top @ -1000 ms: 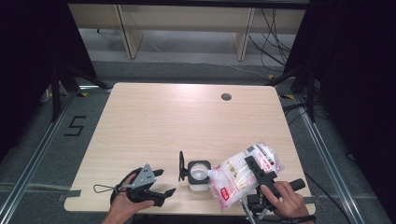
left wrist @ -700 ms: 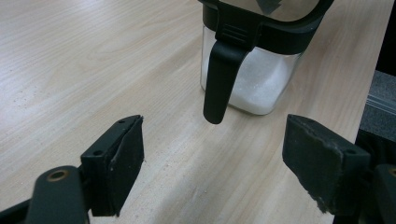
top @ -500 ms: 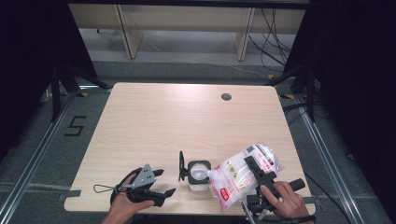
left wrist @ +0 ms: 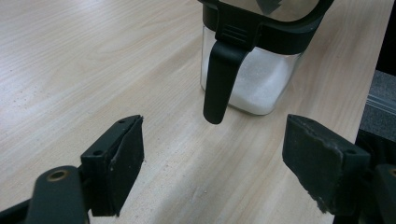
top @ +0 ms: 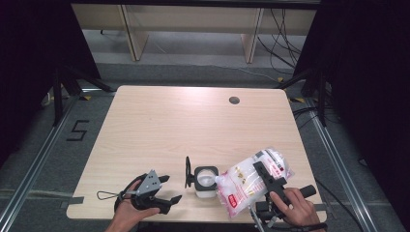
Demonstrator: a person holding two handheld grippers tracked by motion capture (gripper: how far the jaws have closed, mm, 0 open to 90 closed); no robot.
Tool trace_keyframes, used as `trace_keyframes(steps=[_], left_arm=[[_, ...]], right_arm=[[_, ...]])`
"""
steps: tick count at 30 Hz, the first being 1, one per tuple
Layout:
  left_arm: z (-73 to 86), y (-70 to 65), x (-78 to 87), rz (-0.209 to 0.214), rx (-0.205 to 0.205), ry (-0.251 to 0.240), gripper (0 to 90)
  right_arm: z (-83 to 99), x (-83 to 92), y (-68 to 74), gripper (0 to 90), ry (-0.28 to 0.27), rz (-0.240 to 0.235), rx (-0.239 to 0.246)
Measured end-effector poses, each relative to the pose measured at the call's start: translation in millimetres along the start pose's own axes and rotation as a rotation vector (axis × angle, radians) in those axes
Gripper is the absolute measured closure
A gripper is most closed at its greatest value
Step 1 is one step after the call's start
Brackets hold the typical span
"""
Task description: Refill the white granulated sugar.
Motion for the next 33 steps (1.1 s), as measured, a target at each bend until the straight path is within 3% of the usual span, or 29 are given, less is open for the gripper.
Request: trace_keyframes(steps=[1, 4, 6, 10, 12, 15, 17, 18, 19, 23, 24, 25, 28, 30, 33], left_arm=[[0.0, -0.2, 0.0, 0.001, 0.000, 0.000, 20.3], [0.0, -0.3, -0.2, 0.003, 0.001, -0.001, 20.3], [0.6, 1.3, 0.4, -0.005, -0.014, 0.010, 20.3], [0.1, -0.5, -0.3, 0.004, 0.001, 0.000, 20.3], [0.0, -0.4, -0.2, 0.004, 0.000, 0.000, 20.3], [0.0, -0.2, -0.2, 0.002, -0.001, 0.000, 20.3], [0.0, -0.3, -0.2, 0.003, 0.000, 0.000, 20.3], [0.0, -0.4, -0.2, 0.004, 0.000, 0.000, 20.3], [0.1, -0.2, -0.2, 0.002, -0.002, 0.001, 20.3], [0.5, 1.0, 0.4, -0.003, -0.011, 0.008, 20.3], [-0.7, -2.2, -0.6, 0.008, 0.015, -0.011, 20.3], [-0.8, -2.1, -0.7, 0.008, 0.015, -0.012, 20.3], [0.6, 1.3, 0.4, -0.005, -0.014, 0.011, 20.3], [-0.8, -2.2, -0.8, 0.009, 0.015, -0.012, 20.3], [0.1, -0.1, -0.2, 0.002, -0.002, 0.001, 20.3]], right_arm=[[0.3, 0.5, 2.8, 53.1, 0.009, -0.012, -0.018], [-0.6, -0.2, -2.3, 53.1, -0.006, 0.012, 0.019], [-0.4, 0.1, 0.0, 53.2, -0.001, -0.001, 0.003], [0.3, 0.5, 1.3, 53.2, 0.007, -0.005, -0.014], [-0.2, 0.0, -3.4, 53.2, -0.005, 0.017, 0.017], [0.1, 0.7, -1.3, 53.2, 0.003, 0.001, 0.011], [-1.7, -0.6, -4.3, 53.2, -0.017, 0.035, 0.010], [-1.6, -0.2, -3.1, 53.2, -0.012, 0.026, 0.000], [-2.1, -0.3, -5.9, 53.2, -0.018, 0.041, 0.016], [-2.0, -0.3, -6.1, 53.2, -0.018, 0.042, 0.017], [-1.9, -0.3, -6.0, 53.2, -0.018, 0.041, 0.017], [-1.5, -0.1, -3.9, 53.2, -0.013, 0.030, 0.007], [-1.4, -0.3, -3.6, 53.2, -0.013, 0.027, 0.006], [-1.5, -0.1, -3.7, 53.2, -0.013, 0.028, 0.006], [-1.8, 0.0, -6.3, 53.2, -0.017, 0.041, 0.024]])
Point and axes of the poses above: each handheld gripper's, and its own axes: x roughly backward along the jaws, z roughly out of its underside, y roughly to its left, the point moved 9 cm from there along -x, roughly forward along the jaws, and after that the axes turned 14 degrees about x, right-handed, at the moved point
